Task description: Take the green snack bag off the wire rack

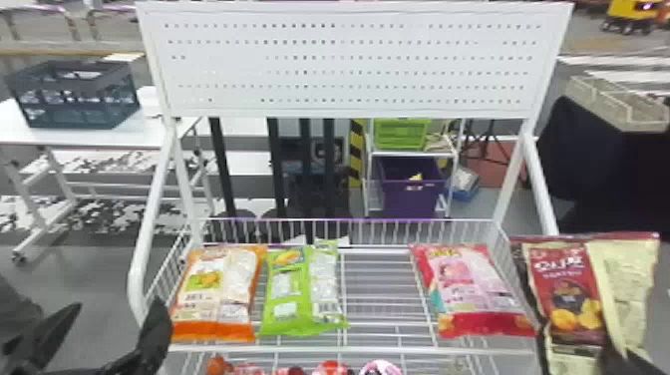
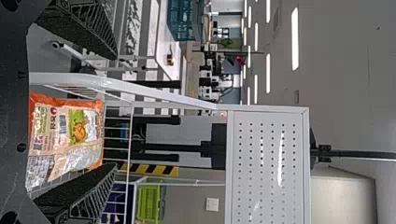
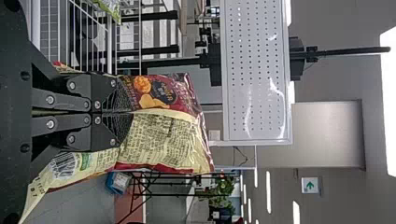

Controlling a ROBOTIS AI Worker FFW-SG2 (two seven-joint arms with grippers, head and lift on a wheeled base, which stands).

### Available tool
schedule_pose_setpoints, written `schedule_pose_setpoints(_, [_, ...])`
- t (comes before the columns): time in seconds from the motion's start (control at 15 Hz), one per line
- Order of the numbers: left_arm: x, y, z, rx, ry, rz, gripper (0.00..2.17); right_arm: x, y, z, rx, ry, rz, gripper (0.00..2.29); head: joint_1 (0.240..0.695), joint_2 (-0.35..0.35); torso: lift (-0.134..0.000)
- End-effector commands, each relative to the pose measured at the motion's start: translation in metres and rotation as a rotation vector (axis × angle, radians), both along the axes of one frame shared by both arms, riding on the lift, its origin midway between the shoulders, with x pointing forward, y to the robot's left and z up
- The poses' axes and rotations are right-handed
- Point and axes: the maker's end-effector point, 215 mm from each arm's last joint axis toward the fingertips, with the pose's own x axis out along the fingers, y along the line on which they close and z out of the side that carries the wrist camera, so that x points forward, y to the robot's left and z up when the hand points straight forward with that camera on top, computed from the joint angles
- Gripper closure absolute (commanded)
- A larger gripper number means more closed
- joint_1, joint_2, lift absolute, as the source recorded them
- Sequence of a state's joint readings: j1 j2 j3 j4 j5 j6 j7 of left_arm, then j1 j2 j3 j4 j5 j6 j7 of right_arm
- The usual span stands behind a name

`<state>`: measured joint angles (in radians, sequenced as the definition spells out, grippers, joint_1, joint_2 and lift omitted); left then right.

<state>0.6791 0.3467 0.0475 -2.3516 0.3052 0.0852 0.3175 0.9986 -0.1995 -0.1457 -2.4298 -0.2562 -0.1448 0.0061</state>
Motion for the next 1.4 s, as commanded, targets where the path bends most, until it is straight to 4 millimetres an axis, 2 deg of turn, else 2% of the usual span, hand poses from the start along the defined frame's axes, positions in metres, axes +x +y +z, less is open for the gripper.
schedule_pose_setpoints(0.0, [0.000, 0.000, 0.000, 0.000, 0.000, 0.000, 0.07, 0.000, 0.000, 0.000, 0.000, 0.000, 0.000, 2.24, 0.499, 0.000, 0.000])
schedule_pose_setpoints(0.4, [0.000, -0.001, -0.001, -0.002, 0.001, 0.000, 0.07, 0.000, 0.000, 0.000, 0.000, 0.000, 0.000, 2.24, 0.499, 0.000, 0.000])
schedule_pose_setpoints(0.53, [0.001, -0.011, 0.000, -0.013, -0.001, -0.017, 0.07, 0.001, -0.001, -0.001, 0.000, 0.000, -0.001, 2.24, 0.499, 0.000, 0.000])
schedule_pose_setpoints(0.6, [0.006, -0.028, 0.000, -0.022, -0.007, -0.050, 0.07, 0.001, 0.000, -0.001, 0.000, 0.000, -0.002, 2.24, 0.499, 0.000, 0.000])
schedule_pose_setpoints(0.73, [0.023, -0.074, -0.016, -0.010, 0.018, -0.121, 0.07, 0.002, 0.002, -0.001, 0.001, -0.002, 0.001, 2.24, 0.499, 0.000, 0.000])
schedule_pose_setpoints(1.0, [0.074, -0.164, -0.063, 0.023, 0.099, -0.237, 0.07, 0.001, 0.002, -0.002, 0.001, 0.001, -0.001, 2.24, 0.499, 0.000, 0.000])
schedule_pose_setpoints(1.13, [0.102, -0.204, -0.096, 0.055, 0.151, -0.273, 0.07, 0.001, 0.001, -0.002, -0.001, 0.001, 0.000, 2.24, 0.499, 0.000, 0.000])
schedule_pose_setpoints(1.27, [0.128, -0.225, -0.121, 0.105, 0.199, -0.289, 0.07, 0.002, 0.001, -0.006, 0.000, 0.005, 0.000, 2.24, 0.499, 0.000, 0.000])
schedule_pose_setpoints(1.33, [0.137, -0.227, -0.131, 0.121, 0.220, -0.287, 0.07, 0.002, 0.002, -0.007, 0.001, 0.006, 0.000, 2.24, 0.499, 0.000, 0.000])
